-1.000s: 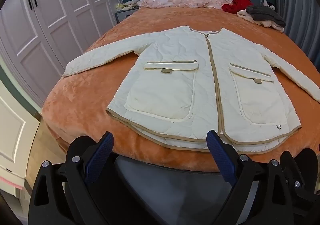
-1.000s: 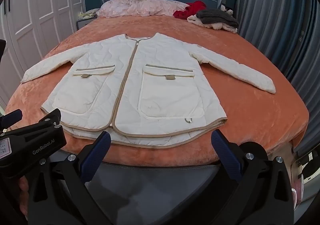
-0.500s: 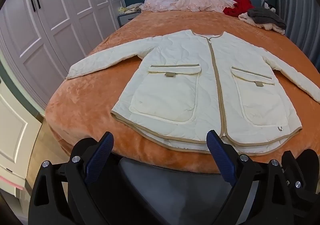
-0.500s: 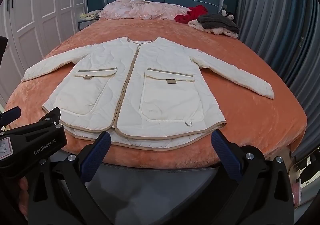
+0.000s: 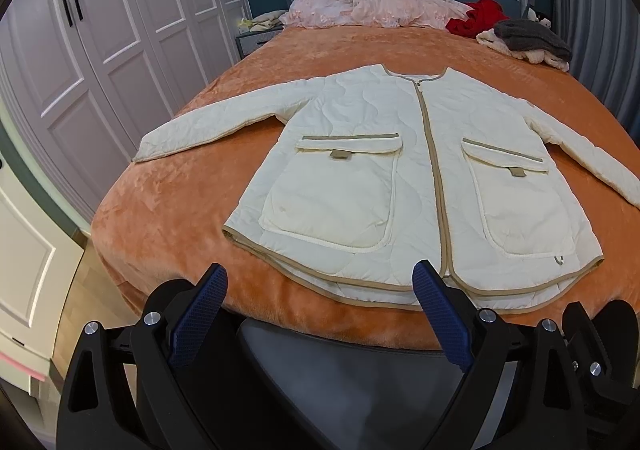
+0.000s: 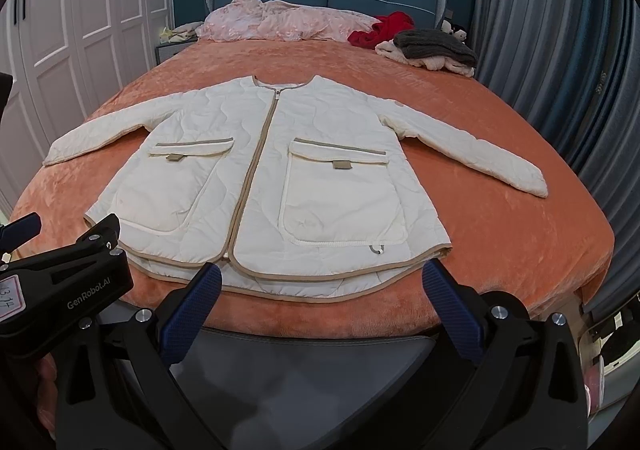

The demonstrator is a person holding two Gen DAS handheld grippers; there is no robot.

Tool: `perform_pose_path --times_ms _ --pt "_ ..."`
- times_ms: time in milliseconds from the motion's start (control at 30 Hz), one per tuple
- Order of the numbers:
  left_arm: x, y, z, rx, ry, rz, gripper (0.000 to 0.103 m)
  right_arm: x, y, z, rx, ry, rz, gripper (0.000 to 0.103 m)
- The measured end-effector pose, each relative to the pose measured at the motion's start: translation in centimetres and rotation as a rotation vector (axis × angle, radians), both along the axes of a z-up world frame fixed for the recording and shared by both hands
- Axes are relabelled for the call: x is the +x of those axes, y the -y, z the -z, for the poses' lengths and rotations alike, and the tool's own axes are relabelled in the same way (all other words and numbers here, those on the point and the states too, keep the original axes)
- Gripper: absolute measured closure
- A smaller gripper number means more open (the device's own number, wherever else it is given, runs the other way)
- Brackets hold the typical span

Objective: Fold large clothes

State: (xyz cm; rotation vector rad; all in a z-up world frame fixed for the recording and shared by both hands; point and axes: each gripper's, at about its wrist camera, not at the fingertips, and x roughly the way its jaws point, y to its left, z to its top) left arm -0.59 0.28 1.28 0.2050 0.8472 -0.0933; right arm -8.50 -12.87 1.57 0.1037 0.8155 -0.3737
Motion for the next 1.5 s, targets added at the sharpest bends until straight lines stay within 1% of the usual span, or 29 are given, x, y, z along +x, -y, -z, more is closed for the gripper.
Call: perform_pose_path --times_ms 700,900,1000,1133,1400,1500 --pt "-0.1 0.0 0.0 0.0 0.004 0.001 0.012 -0.1 0.1 -0.1 0.003 0.002 0.0 0.005" --pt "0.0 0.1 -0.1 -0.006 0.004 -0.003 0.012 -0.1 0.1 0.0 0.001 0.001 -0.001 0.005" --pt "0.0 0.2 -0.3 -0.022 0.003 0.007 0.012 0.0 -0.3 -0.2 -0.001 -0.001 -0.018 0.005" --pt "-0.5 0.5 -0.7 0.004 0.039 0.015 0.012 0.1 -1.0 -0.5 -0.035 0.007 -0.034 0.005" --pt "-0.1 -0.2 -0.7 -0.01 0.04 -0.009 0.012 -0.3 0.3 -0.6 0.001 0.027 0.018 0.005" --pt "-0.1 -0.3 -0.5 -0.01 0.039 -0.01 0.012 -0.3 0.3 -0.6 0.004 0.032 0.019 0.005"
